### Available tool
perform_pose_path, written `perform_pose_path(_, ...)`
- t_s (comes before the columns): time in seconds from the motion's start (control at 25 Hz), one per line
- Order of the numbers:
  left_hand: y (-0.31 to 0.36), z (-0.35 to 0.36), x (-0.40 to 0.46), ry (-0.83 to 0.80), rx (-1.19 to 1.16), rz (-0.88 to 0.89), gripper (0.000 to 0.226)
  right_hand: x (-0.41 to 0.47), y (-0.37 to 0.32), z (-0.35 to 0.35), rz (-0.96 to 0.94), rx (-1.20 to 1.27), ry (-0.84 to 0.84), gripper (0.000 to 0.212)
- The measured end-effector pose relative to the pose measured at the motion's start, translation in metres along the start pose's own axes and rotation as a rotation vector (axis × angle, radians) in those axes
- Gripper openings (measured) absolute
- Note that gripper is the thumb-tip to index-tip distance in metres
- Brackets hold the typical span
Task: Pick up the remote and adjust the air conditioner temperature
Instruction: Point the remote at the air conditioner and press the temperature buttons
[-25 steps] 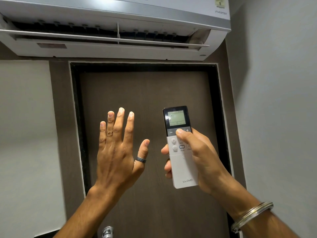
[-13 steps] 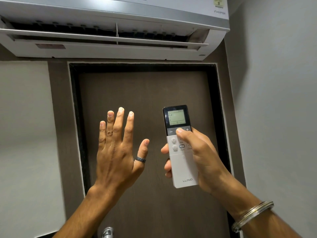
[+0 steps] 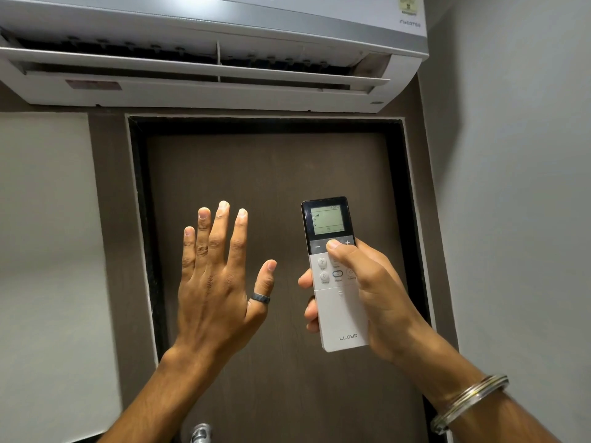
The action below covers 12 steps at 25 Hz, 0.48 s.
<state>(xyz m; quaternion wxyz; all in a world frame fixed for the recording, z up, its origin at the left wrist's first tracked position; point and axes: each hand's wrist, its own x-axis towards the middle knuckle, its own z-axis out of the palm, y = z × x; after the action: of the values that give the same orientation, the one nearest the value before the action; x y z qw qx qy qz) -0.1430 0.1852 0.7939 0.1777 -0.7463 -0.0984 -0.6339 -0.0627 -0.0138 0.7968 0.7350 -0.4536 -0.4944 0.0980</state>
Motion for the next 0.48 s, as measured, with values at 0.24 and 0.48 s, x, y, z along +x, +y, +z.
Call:
perform_pose_path(0.24,0.0006,-0.0001,0.0043,0.008,-0.004,-0.001,0.079,0.0006,-0.002,-0.0034,0.106,0.105,-0.021,0.047)
perform_pose_path(0.48,0.0005,-0.0007,0.0033,0.001,-0.014,-0.001,0.079,-0.0015,-0.0009,-0.0064,0.087,0.209,-0.065,0.04)
